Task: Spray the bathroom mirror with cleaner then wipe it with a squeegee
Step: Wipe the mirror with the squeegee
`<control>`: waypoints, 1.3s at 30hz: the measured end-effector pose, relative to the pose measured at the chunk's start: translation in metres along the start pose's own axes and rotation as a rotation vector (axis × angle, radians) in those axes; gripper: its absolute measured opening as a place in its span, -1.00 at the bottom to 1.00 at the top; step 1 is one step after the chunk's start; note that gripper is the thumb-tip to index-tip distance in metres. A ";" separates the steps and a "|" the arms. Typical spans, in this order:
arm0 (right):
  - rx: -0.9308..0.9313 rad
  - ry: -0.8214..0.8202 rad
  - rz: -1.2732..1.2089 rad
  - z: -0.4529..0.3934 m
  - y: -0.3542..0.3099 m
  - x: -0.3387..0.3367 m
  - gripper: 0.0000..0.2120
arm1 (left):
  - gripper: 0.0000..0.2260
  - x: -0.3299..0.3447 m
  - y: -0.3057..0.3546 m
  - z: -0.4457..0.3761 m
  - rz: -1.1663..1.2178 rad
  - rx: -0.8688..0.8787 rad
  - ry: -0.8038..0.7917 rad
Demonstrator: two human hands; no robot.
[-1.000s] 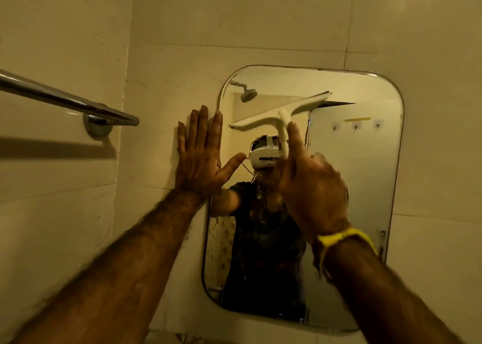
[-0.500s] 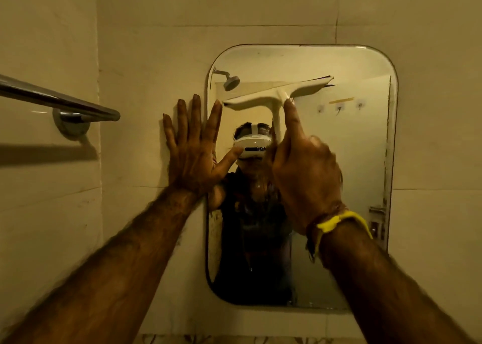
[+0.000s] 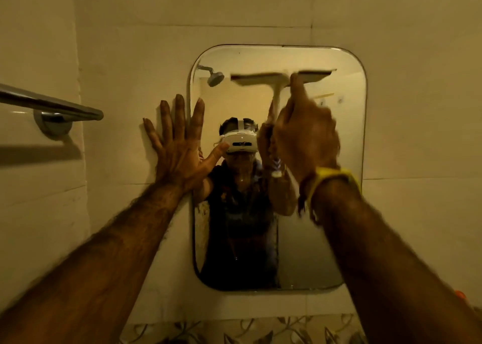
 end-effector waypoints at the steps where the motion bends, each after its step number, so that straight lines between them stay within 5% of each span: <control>1: 0.062 0.021 -0.003 -0.021 0.006 -0.008 -0.48 | -0.13 0.000 0.001 0.001 0.003 -0.012 -0.008; 4: 0.161 0.000 -0.037 -0.031 0.019 -0.016 -0.46 | -0.14 -0.003 0.002 0.004 0.015 -0.067 -0.043; 9: 0.019 -0.111 -0.009 0.030 0.034 -0.013 -0.40 | -0.08 -0.012 0.009 0.007 0.006 -0.127 -0.176; 15: 0.115 0.011 -0.069 -0.057 0.056 -0.032 -0.49 | -0.06 -0.011 0.005 0.007 0.082 -0.150 -0.337; 20: 0.111 -0.008 -0.062 0.004 0.063 -0.024 -0.48 | -0.01 -0.010 0.006 0.007 0.116 -0.167 -0.405; 24: 0.071 -0.014 -0.053 0.013 0.065 -0.025 -0.46 | 0.00 -0.009 0.007 0.006 0.110 -0.148 -0.375; 29: 0.241 0.081 -0.101 -0.056 0.062 -0.039 -0.55 | -0.02 -0.005 0.007 0.010 0.116 -0.131 -0.283; 35: 0.266 -0.009 -0.084 0.039 0.053 -0.014 -0.47 | -0.09 -0.007 0.003 0.016 0.133 -0.053 -0.230; 39: 0.267 0.046 -0.102 0.015 0.043 -0.013 -0.52 | -0.11 -0.008 0.005 0.017 0.109 -0.058 -0.237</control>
Point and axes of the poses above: each hand's wrist, its own z-axis away from the middle knuckle, its own x-axis out of the palm, y = z × x, the point moved 8 cm from there along -z, towards the middle knuckle, and after that the axes turned 5 degrees about x, right-handed, at the moved point
